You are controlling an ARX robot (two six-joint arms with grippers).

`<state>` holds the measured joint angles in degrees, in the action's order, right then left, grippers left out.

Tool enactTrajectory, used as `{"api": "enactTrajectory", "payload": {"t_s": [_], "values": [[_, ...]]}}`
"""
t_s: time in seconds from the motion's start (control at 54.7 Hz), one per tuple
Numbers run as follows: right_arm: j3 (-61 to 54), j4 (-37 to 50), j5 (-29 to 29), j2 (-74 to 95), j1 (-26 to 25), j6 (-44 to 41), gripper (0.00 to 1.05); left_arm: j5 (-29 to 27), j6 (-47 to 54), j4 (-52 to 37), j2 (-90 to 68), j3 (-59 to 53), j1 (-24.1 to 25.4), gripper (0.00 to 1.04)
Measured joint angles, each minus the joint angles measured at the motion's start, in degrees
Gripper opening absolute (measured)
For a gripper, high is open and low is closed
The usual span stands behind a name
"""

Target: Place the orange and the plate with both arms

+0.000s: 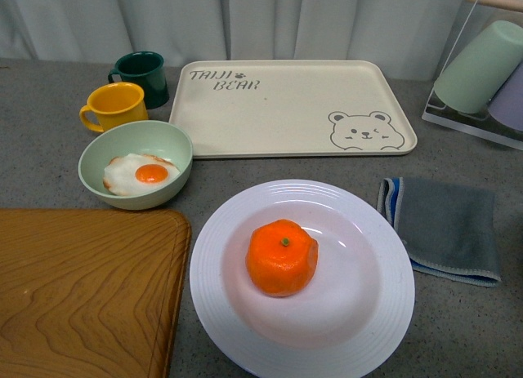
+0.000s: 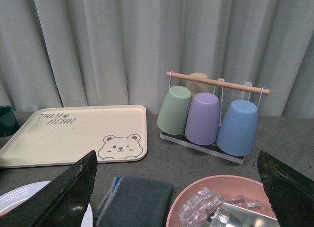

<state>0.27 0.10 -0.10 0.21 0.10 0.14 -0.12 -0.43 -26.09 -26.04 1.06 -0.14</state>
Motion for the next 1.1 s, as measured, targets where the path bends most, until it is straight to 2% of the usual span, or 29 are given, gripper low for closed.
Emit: {"api": "enactTrajectory", "payload": {"t_s": [0.86,0.951,1.098], "values": [[0.0,0.0,0.0,0.0,0.0,0.0,0.95,0.0,0.0,15.9,16.1,0.0,0.0,0.04],[0.0,0.0,0.0,0.0,0.0,0.0,0.95,0.1,0.0,24.3,22.5,0.0,0.0,0.04],[0.0,0.0,0.0,0.0,0.0,0.0,0.95,0.1,0.0,25.9,25.7,0.0,0.0,0.04]]}}
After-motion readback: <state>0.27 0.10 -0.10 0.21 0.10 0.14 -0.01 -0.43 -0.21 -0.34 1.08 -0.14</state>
